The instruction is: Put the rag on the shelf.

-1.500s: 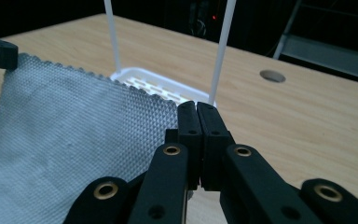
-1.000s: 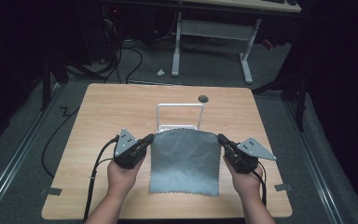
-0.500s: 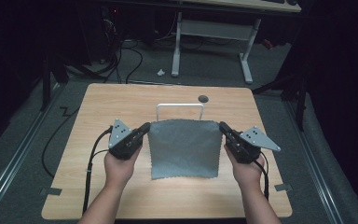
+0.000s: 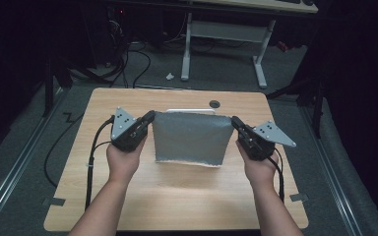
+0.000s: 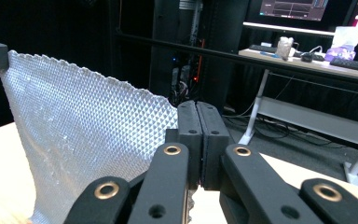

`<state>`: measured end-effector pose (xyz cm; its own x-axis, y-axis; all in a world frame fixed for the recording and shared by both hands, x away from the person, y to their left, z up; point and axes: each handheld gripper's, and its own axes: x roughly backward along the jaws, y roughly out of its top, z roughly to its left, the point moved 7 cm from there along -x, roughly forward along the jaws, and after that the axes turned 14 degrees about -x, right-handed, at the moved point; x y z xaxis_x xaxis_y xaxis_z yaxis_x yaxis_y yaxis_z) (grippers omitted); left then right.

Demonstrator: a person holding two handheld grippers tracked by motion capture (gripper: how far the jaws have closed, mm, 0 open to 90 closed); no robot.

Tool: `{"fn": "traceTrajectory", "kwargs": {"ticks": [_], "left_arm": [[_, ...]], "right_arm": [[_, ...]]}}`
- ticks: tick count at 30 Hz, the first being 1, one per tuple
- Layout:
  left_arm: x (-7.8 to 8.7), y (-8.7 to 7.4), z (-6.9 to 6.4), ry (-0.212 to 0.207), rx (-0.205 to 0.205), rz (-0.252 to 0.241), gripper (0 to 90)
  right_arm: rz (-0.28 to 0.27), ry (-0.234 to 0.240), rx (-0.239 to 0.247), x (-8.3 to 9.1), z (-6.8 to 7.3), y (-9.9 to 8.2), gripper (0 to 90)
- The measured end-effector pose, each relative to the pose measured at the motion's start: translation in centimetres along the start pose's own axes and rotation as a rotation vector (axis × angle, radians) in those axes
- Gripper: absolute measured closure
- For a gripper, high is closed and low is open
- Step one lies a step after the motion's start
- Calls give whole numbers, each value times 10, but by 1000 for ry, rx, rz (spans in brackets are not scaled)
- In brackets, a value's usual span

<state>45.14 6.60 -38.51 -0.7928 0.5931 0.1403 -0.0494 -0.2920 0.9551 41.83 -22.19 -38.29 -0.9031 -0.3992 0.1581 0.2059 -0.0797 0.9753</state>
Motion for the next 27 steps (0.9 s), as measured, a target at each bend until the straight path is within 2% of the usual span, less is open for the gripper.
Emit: {"fn": "traceTrajectory", "kwargs": {"ticks": [10,18,22,27], "left_arm": [[-11,19,12,10,-23,-19,900],[-23,30,19,25,-44,-26,899],[-32,34,27,27,-34,-19,899],[-46,37,38,42,-27,-2,899]], "right_arm": [[-19,-24,14,-13,-6,19,900],[-39,-31,-4,-23,-13,35,900],[-45,-25,-23,-29,-14,46,900],[-29,-52,29,-44,-17,53,900]]}}
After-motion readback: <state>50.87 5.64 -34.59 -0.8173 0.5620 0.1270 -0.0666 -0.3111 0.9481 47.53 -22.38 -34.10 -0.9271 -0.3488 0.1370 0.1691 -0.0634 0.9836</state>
